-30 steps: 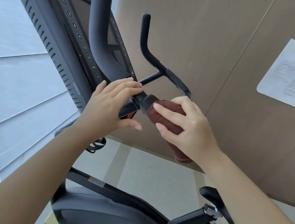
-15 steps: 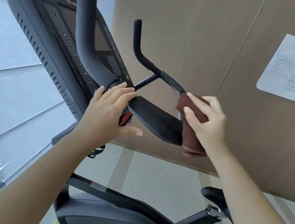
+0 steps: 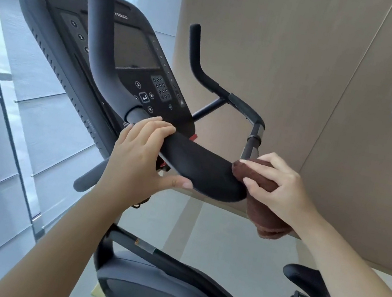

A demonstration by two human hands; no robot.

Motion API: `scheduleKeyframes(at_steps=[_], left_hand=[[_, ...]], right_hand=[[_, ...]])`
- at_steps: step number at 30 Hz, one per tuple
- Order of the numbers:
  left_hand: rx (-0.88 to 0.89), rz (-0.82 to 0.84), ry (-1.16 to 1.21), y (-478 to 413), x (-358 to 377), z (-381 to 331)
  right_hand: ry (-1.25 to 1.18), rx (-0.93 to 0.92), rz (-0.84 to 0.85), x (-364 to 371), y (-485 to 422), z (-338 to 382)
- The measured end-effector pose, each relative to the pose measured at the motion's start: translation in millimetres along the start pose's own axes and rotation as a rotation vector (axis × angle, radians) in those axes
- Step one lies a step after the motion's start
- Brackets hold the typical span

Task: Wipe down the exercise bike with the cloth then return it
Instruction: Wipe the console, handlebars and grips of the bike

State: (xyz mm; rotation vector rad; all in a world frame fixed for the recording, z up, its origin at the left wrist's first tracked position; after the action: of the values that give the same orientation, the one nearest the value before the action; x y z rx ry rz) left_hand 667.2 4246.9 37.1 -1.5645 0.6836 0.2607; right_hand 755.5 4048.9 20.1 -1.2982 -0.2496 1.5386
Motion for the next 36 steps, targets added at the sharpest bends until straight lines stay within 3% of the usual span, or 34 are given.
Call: scheduleKeyframes(at_steps=[6,10,12,20,26,31,36], left_hand=[[-0.047,0.084,-0.146,-3.7,6.3,-13.5],[-0.117,0.118,-0.183,-1.3,10.1,-16.9],[-0.126,0.120,-0.190,0.1,9.4,-17.1],[-0.181,0.078,-0.169,1.5,5.6,-19.8],[-0.232,0.021,-0.137,2.0,5.2,-19.8],[-0.265,-0.005,-0.149,2.2,4.9,-17.5],[-0.267,-0.017,-0.151,2.2,4.2,-18.9]], right_hand=[[-0.129,-0.029,-0.092,-5.0,-42.2,20.8],[-0.113,-0.130,0.175,41.5,-44.3,53.1],[-0.128,-0.168,0.199,39.4,-39.0,46.9],[-0.203,-0.307,0.089,1.7,-10.1,-14.2],[-0.359,-0.231,-0.063,-17.9,-48.6,-16.1],[-0.277,-0.362,0.222,35.9,-40.2,36.7],[-0.330,-0.442,0.173,19.8,-28.2,19.8]])
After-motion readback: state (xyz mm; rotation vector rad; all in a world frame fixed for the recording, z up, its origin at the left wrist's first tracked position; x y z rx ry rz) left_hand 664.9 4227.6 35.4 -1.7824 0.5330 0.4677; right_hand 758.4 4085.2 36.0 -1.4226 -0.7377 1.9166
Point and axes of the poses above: each hand's wrist, its own y-axis away from the middle knuckle, its own x-axis out of the palm, z = x × y, the point moved 10 cm from there along -y, towards the middle knuckle, and after that the axes turned 6 degrees about -z, right-handed, at the moved point
